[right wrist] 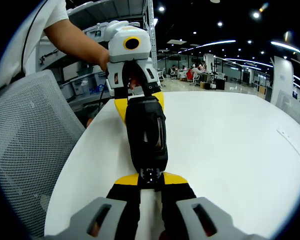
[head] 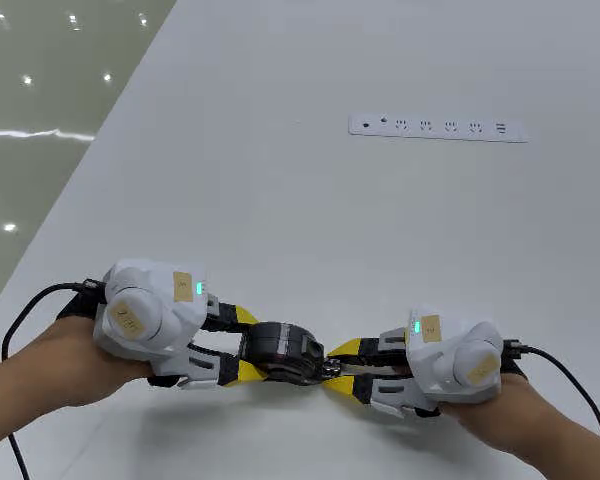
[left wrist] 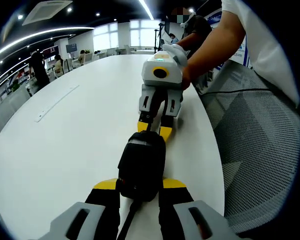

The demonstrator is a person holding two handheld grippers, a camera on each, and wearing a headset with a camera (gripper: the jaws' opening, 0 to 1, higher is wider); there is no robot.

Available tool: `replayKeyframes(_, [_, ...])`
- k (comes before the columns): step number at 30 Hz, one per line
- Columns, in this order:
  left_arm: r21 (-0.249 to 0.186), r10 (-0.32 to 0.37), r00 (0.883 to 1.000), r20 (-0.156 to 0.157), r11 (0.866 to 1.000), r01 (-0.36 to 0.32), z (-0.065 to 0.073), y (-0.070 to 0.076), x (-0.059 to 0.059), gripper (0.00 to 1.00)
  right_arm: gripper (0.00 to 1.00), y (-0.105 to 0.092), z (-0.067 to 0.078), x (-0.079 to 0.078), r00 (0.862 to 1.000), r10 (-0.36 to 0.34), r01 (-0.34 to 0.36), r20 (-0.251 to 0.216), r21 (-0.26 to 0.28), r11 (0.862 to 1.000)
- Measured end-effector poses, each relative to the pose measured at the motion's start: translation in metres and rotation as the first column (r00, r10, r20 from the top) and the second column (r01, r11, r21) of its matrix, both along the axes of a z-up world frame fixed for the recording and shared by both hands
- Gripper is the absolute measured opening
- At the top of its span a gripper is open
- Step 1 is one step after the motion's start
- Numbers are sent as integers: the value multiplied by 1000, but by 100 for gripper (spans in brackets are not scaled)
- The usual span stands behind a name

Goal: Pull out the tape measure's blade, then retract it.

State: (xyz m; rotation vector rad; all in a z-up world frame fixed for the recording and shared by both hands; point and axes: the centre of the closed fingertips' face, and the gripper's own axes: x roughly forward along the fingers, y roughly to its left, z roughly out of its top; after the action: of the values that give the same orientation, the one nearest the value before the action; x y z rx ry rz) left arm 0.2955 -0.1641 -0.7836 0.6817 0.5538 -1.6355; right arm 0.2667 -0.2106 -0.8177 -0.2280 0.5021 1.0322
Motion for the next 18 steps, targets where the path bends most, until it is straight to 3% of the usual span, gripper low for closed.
replayKeyframes(6, [2,-19,1000,-3,1000,19,0,1,0,26,13,0,0,-3,1000,-15,15,-11,3,1000])
replayKeyframes(18, [13,-18,1000,-1,1000,18,0,3,0,25,12,-13,7,-8,1000,-1,1,18,-21,1000])
